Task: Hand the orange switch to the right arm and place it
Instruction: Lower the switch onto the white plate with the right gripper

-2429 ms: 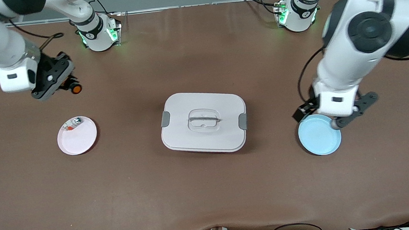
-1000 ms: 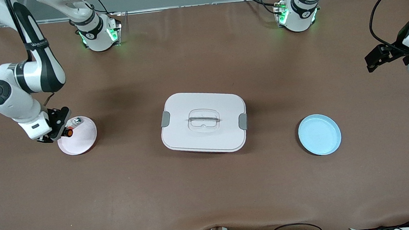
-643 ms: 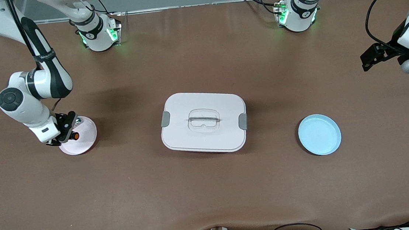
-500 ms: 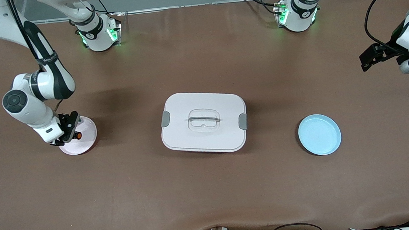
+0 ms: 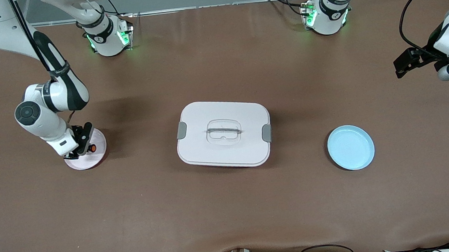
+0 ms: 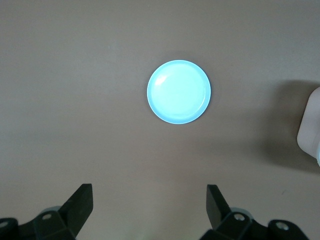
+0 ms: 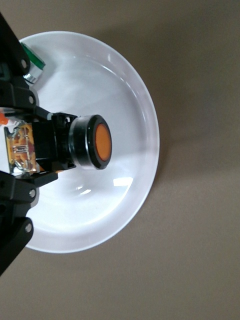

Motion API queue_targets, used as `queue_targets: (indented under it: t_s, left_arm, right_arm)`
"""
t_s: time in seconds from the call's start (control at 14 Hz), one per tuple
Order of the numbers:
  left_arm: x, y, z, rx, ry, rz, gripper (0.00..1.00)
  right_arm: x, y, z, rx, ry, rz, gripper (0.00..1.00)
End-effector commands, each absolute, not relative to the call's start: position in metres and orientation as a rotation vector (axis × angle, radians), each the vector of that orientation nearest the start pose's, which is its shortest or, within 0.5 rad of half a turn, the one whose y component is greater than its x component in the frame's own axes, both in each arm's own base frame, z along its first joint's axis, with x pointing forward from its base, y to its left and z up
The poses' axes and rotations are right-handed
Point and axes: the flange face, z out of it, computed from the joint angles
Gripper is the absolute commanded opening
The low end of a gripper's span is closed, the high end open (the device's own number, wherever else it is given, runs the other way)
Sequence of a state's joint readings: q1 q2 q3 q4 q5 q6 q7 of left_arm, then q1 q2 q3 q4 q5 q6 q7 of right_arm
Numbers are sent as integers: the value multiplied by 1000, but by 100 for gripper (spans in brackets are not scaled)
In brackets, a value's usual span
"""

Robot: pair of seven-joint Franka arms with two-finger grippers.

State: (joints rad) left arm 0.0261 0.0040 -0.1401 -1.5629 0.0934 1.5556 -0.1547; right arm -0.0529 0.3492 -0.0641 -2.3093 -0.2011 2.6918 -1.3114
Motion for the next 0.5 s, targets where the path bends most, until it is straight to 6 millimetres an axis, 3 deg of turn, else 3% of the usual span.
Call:
queue_targets:
  t_s: [0.0,0.43]
  left_arm:
    - [546,-54,628,-3061,-41,-8,100]
    - [546,-53,629,-3061,-43,-10,100]
  right_arm:
    - [515,-61,190,-2480,-2089,84,8]
    - [511,-65,175,-2486,-2080,67,15]
